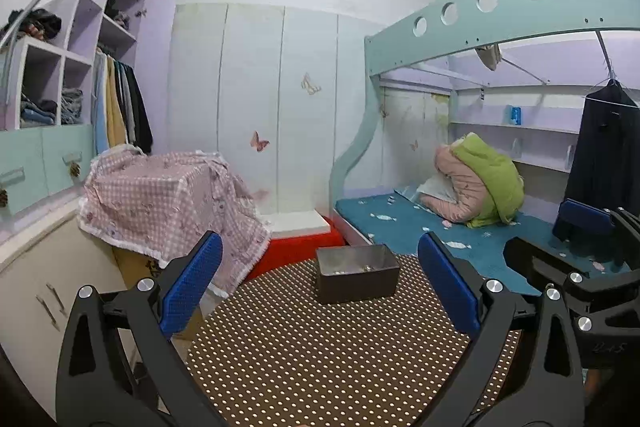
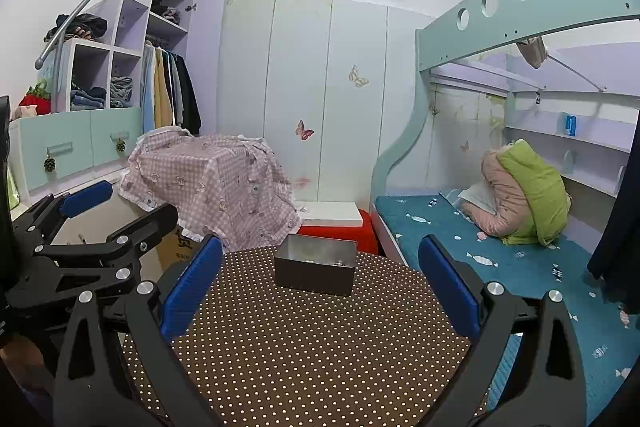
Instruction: Organize jewelry
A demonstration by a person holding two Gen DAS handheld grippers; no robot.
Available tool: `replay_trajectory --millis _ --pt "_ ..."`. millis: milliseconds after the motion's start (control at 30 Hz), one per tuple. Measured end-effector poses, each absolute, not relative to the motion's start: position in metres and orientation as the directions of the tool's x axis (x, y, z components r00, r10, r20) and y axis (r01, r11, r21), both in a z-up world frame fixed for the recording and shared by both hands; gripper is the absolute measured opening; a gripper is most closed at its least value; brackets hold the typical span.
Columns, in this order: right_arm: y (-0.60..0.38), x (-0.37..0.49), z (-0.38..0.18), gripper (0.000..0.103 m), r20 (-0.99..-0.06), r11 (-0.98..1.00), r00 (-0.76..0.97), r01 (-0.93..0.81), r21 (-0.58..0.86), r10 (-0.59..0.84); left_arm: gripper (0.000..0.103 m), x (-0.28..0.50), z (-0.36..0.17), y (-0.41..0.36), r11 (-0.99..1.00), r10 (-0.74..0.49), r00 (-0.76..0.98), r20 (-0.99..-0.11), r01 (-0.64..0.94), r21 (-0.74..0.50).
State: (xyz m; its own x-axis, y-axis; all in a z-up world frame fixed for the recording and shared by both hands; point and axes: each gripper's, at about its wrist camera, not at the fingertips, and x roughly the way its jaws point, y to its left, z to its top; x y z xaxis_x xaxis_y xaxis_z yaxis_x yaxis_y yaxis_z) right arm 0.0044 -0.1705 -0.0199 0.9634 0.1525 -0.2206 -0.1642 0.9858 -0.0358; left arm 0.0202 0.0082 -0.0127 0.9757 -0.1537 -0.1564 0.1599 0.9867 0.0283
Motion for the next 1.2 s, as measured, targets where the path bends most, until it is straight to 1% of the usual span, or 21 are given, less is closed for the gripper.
replay_trajectory --millis 133,400,1200 --pt "-0.171 0.0043 -0.0209 0.095 -0.224 0.985 0.962 -0.167 -0.031 0.156 0.098 0.0174 -0.0121 0.0066 0.988 -0.138 0.98 -0.142 0.146 0.049" --pt "-0.1704 0.0042 -0.0218 0.095 -0.229 0.985 0.961 -0.168 -0.032 0.156 0.098 0.0163 -0.0139 0.0065 0.988 -0.136 0.981 -0.139 0.144 0.052" --pt "-0.1685 0.0067 -0.0213 0.095 -0.244 0.985 0.956 -0.174 -0.025 0.163 0.098 0.0216 -0.0149 0.0102 0.988 -0.138 0.98 -0.146 0.146 0.051"
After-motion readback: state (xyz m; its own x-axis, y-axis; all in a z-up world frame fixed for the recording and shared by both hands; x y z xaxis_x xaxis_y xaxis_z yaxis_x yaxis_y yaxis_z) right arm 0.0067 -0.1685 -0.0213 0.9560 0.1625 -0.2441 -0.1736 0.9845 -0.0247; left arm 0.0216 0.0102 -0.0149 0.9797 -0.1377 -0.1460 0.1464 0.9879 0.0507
